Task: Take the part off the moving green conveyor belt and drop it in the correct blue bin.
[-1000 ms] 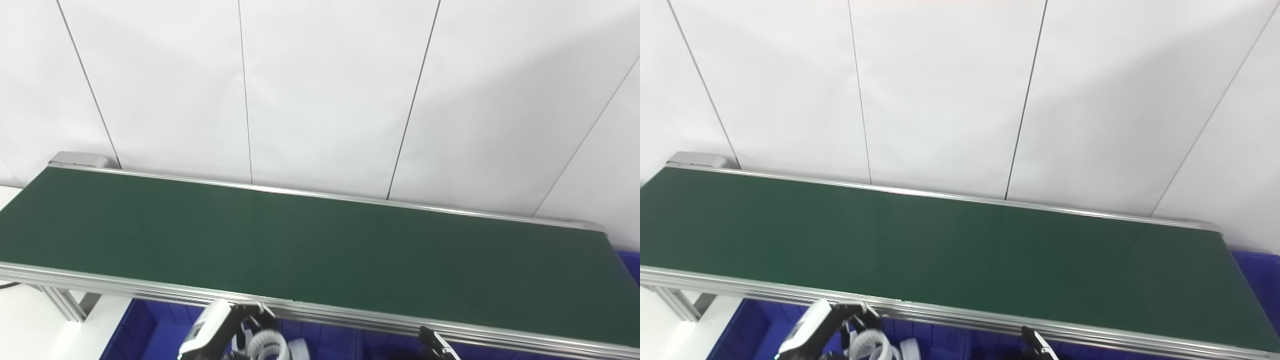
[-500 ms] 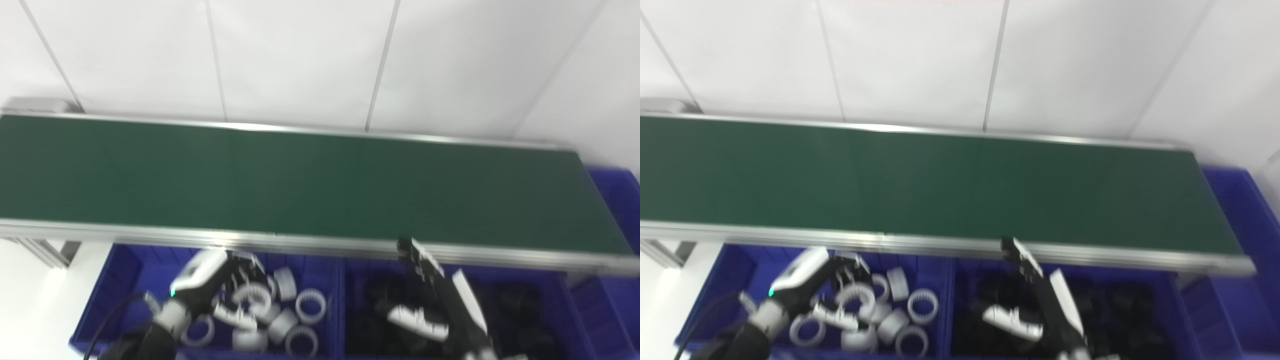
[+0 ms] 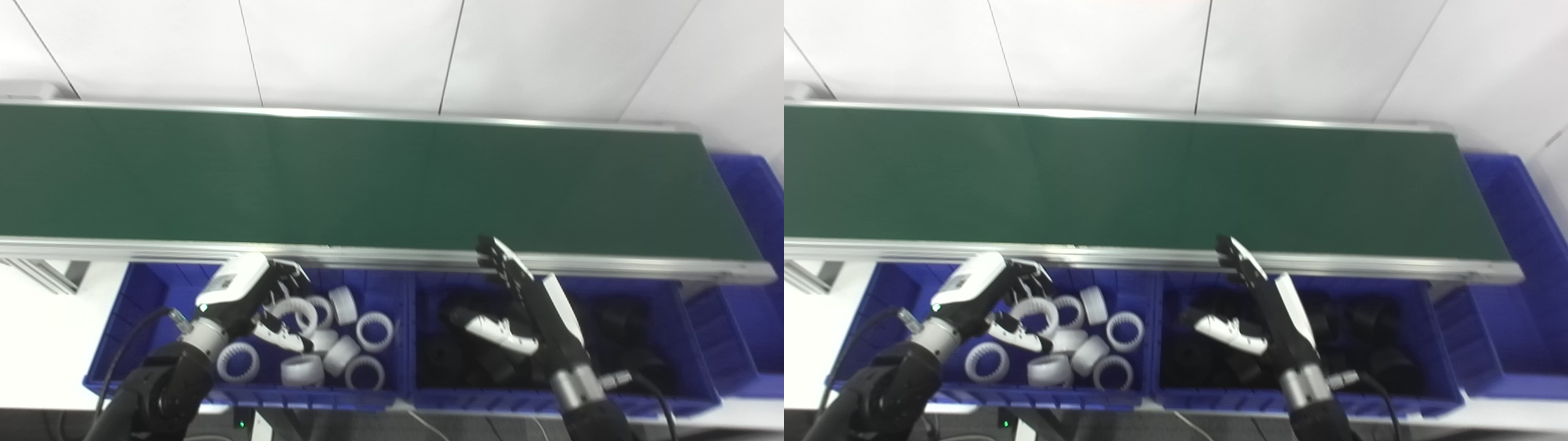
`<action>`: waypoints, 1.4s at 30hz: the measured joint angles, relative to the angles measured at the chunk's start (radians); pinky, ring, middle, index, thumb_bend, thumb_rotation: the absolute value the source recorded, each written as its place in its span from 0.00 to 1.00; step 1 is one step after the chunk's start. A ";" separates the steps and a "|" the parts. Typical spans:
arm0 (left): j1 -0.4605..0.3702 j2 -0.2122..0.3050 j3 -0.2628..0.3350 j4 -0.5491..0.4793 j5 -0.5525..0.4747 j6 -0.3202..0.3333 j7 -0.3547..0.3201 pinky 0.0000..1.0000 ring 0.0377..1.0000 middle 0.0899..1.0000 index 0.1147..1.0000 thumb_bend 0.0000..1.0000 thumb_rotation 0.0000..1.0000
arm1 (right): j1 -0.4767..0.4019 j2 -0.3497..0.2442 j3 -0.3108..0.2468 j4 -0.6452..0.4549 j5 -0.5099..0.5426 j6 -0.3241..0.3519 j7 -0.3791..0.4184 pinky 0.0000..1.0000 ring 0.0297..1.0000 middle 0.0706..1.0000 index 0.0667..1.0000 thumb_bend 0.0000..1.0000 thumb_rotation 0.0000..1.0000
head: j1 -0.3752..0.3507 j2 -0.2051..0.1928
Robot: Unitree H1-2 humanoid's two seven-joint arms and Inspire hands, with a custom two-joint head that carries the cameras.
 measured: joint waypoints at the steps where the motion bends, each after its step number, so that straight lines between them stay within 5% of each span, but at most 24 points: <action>1: 0.000 0.000 0.002 0.000 -0.003 -0.001 0.000 0.57 0.68 0.78 0.79 0.68 0.05 | 0.000 0.002 0.001 0.000 -0.001 0.000 0.000 0.80 0.86 0.89 0.91 0.78 0.53 | -0.005 0.000; 8: -0.005 0.040 -0.003 0.003 -0.008 -0.040 -0.001 0.68 0.84 0.94 0.92 0.84 0.26 | -0.001 0.014 0.004 0.000 -0.008 0.015 0.000 0.81 0.87 0.89 0.92 0.77 0.52 | -0.046 -0.002; 14: -0.007 0.061 0.004 0.011 -0.099 -0.117 -0.008 0.70 0.83 0.94 0.92 0.91 0.32 | -0.001 0.014 0.007 0.000 -0.008 0.024 0.000 0.82 0.87 0.89 0.92 0.77 0.52 | -0.048 -0.008; 21: -0.006 0.022 0.086 0.091 -0.477 -0.200 -0.044 0.82 0.90 0.93 0.89 0.92 0.31 | 0.001 0.012 0.007 0.000 -0.009 0.030 0.001 0.82 0.87 0.89 0.92 0.77 0.52 | -0.038 -0.020; 30: 0.007 -0.062 0.173 0.140 -0.830 -0.237 -0.101 0.76 0.83 0.88 0.89 0.89 0.35 | 0.009 0.004 0.009 0.001 -0.010 0.029 0.001 0.81 0.87 0.89 0.91 0.78 0.52 | -0.020 -0.054; 35: 0.019 -0.075 0.201 0.156 -0.942 -0.235 -0.138 0.76 0.82 0.87 0.89 0.85 0.36 | 0.011 -0.001 0.012 0.004 -0.014 0.029 0.000 0.81 0.87 0.89 0.91 0.78 0.51 | -0.011 -0.089; 42: 0.025 -0.080 0.216 0.194 -0.963 -0.238 -0.153 0.76 0.82 0.86 0.88 0.85 0.36 | 0.020 -0.002 0.020 0.031 -0.024 0.028 -0.009 0.80 0.86 0.89 0.91 0.76 0.49 | 0.006 -0.138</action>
